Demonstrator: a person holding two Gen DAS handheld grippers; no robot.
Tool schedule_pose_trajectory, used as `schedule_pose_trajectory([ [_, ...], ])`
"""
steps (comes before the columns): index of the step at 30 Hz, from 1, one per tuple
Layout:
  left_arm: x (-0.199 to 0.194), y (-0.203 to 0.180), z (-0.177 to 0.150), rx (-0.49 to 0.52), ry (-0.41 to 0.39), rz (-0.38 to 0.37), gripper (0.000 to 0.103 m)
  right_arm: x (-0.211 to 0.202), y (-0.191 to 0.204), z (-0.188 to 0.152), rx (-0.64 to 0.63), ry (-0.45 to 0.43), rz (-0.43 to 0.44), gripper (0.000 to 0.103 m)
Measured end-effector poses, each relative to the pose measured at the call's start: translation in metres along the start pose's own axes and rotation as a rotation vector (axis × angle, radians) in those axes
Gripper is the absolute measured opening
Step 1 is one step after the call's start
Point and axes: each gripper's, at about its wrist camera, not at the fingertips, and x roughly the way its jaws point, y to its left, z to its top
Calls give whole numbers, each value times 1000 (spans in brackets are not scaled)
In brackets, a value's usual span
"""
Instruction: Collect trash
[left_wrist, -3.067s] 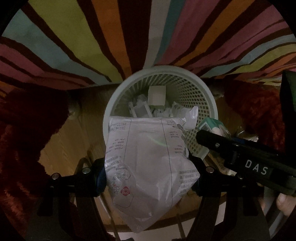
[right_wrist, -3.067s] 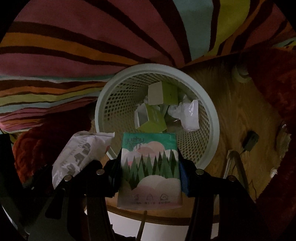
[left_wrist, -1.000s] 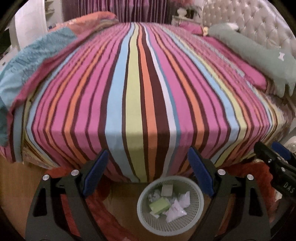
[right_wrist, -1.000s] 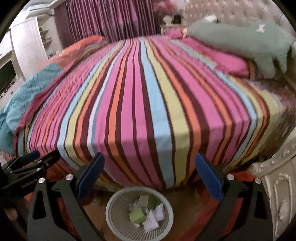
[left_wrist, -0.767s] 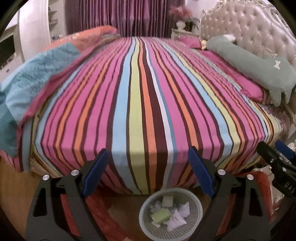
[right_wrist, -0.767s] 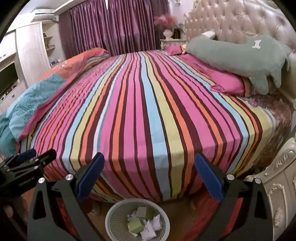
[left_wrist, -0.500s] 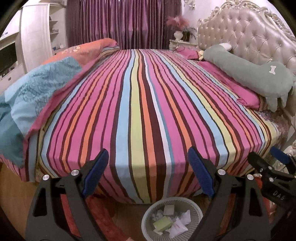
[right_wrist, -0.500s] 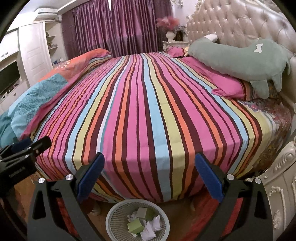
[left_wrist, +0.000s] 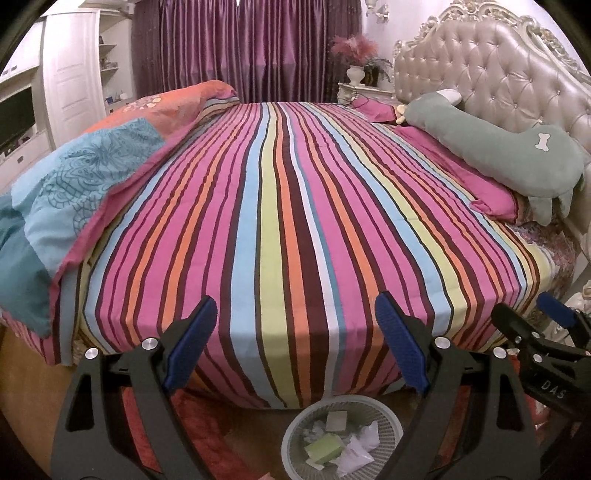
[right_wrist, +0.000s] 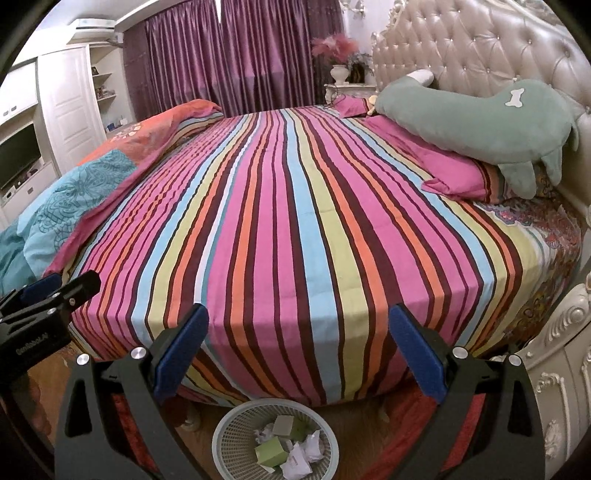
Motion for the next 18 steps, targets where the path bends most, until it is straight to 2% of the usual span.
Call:
schedule_pose_trajectory([
  [18, -4, -1, 4, 13, -16, 8, 85, -4, -1, 3, -1, -27, -3, 94],
])
